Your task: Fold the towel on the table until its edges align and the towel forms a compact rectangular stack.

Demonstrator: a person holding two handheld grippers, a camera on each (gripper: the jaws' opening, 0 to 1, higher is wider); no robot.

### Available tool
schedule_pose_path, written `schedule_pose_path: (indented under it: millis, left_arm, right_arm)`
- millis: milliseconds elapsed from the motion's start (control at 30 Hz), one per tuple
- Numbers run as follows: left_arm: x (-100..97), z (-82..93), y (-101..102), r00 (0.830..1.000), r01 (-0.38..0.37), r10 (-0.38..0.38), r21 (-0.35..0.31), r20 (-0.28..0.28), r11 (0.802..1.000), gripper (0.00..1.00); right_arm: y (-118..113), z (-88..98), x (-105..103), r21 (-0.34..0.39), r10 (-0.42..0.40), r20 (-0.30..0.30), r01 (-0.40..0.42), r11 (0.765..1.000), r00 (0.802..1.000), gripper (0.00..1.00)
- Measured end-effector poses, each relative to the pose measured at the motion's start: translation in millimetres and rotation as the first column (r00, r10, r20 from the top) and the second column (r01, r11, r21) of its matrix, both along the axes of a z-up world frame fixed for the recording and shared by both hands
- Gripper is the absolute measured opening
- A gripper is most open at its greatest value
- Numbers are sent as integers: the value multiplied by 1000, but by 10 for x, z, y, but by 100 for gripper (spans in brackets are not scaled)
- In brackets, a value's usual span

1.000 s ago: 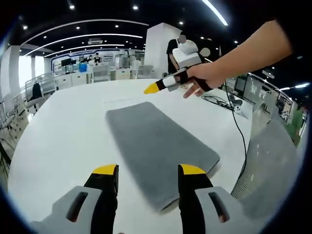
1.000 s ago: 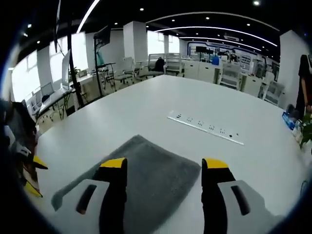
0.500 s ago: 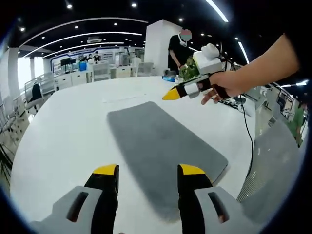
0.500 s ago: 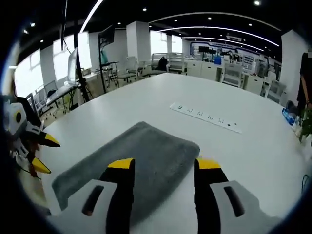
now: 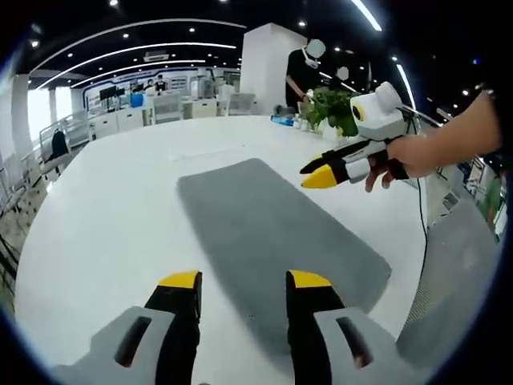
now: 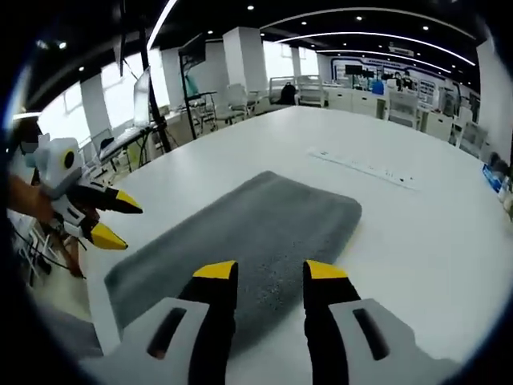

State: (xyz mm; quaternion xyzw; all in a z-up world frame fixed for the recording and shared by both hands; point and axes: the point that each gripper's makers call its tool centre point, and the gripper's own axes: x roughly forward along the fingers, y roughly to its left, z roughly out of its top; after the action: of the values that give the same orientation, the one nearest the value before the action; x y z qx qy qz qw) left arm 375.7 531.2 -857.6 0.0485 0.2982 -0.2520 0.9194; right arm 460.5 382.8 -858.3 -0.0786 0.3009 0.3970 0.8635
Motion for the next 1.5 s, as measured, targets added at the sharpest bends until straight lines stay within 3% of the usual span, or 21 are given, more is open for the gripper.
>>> schedule_pose_path:
  millis: [367, 600, 767, 800, 1067, 1500]
  left_arm:
    - [44, -160, -106, 998, 46, -45, 30, -42, 998, 38]
    - [23, -415, -167, 989, 90, -82, 54, -126, 995, 29]
    - [-14, -499, -230, 982, 123, -112, 61, -152, 991, 23]
    - [-14, -497, -245, 982, 121, -112, 54, -154, 991, 22]
    - [-48, -512, -367, 980, 107, -100, 29, -170, 994, 19]
    - [-198, -516, -864, 976, 141, -131, 44, -177, 989, 17]
  right_arm:
    - [11, -119, -269, -20, 72, -17, -72, 997, 997, 28]
    - [-85, -381, -413, -89, 110, -80, -117, 989, 991, 23]
    - [-126, -526, -561, -133, 136, -106, -150, 980, 985, 17]
    - [-125, -508, -549, -138, 146, -79, -156, 978, 986, 17]
    - [-233, -531, -600, -247, 224, -72, -235, 940, 972, 10]
    - [-723, -525, -699, -261, 210, -75, -223, 939, 975, 10]
